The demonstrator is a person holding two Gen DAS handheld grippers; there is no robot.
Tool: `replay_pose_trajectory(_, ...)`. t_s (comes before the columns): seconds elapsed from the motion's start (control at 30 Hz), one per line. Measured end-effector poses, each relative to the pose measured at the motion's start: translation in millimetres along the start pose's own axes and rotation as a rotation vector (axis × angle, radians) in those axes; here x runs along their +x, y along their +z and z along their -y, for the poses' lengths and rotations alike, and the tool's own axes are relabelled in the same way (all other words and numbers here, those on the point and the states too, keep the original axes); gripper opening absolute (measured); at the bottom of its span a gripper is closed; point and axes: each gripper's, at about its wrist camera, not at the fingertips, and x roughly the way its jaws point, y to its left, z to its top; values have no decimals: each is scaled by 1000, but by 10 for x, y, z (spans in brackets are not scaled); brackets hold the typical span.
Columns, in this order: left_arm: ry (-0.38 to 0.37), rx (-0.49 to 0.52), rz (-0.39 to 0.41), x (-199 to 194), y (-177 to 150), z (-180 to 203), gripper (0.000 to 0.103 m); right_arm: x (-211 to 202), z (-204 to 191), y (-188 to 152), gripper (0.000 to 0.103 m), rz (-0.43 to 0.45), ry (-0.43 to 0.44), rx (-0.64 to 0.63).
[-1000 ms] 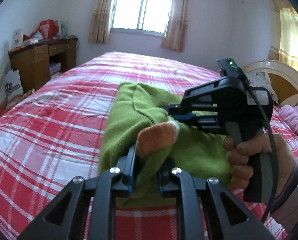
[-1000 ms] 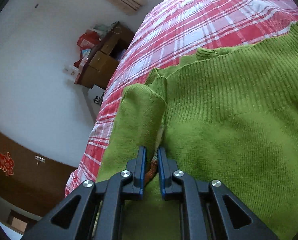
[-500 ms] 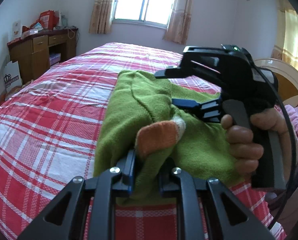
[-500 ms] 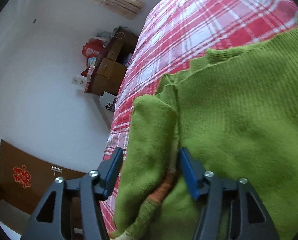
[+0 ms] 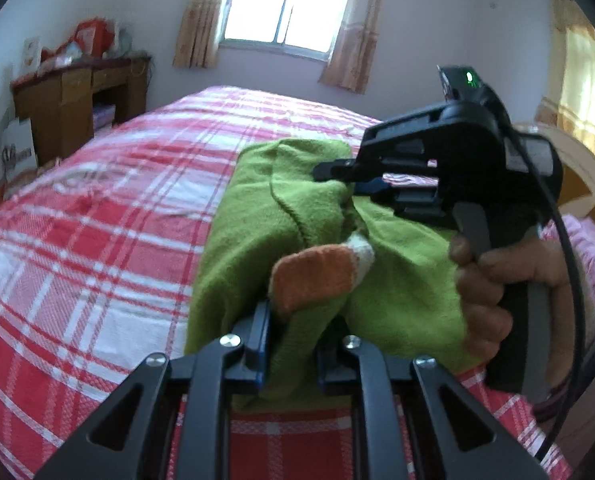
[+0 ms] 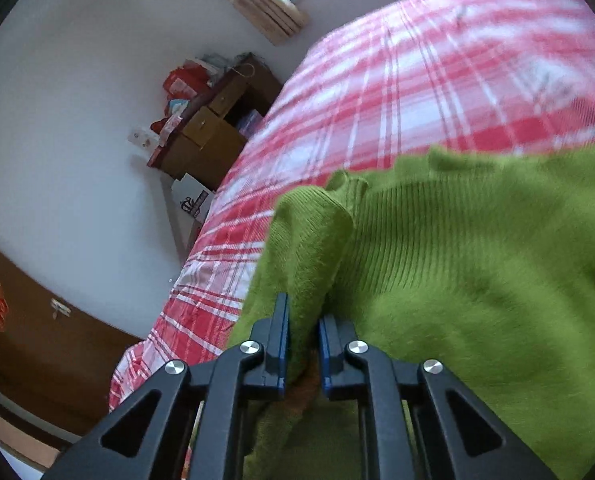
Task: Fold small clothes
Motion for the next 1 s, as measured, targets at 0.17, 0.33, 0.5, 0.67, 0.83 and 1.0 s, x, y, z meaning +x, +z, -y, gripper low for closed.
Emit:
replay_pose_trajectory(0.17,13,156,46,-104,71,467,16,-316,89,127,12,16,-57,-65)
replay_pose_trajectory(0.33,-23,247,63,-130,116,897,15,-589,377,220,12,33,-114,-84)
replay_pose_trajectory(0.5,-66,292,58,-62,120,1273,15,-846,560,250,11,43,-180,-119)
replay_pose_trajectory(0.67,-106,331,51,40,119,1538,15,-1067,792,302,11,49,-224,-141)
replay_pose_trajectory(0.83,-127,353,27,154,80,1693,15,-1150,1025,310,11,48,-235,-126)
replay_pose_trajectory(1.0,-135,378,-1,247,46,1824,15,-1173,1191,307,11,46,-255,-129)
